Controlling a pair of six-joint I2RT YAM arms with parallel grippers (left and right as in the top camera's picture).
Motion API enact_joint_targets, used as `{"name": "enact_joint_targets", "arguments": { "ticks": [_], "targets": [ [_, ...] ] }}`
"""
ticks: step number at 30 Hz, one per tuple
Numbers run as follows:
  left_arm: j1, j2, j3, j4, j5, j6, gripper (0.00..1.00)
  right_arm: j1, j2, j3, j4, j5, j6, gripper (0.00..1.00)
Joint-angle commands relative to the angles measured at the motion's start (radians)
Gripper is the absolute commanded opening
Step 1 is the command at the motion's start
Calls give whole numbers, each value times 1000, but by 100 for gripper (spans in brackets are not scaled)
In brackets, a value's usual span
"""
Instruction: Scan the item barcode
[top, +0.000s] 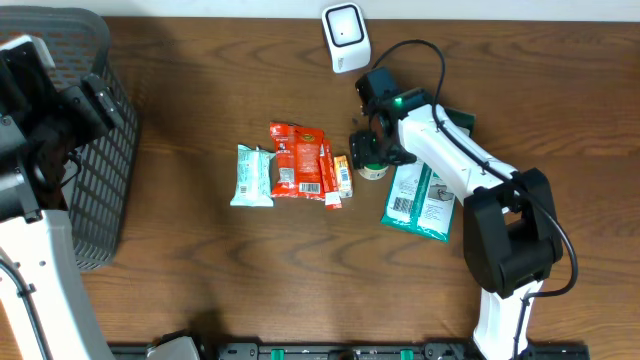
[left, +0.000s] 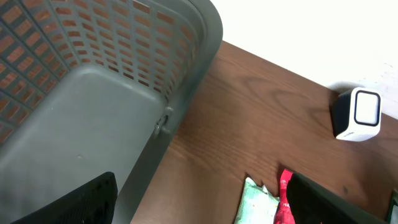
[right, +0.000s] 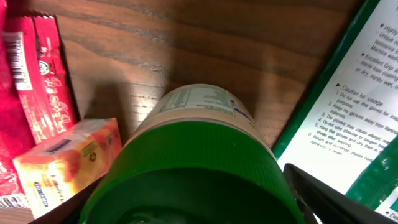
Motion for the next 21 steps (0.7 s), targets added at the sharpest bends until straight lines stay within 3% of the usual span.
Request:
{"name": "enact_joint_targets", "arguments": {
  "ticks": [1,21],
  "targets": [
    [2,5,13,-3,5,13,87,-8,6,-10,5,0,6,77],
    [2,5,13,-3,5,13,87,-15,5,-6,3,-5,5,72]
  ]
}}
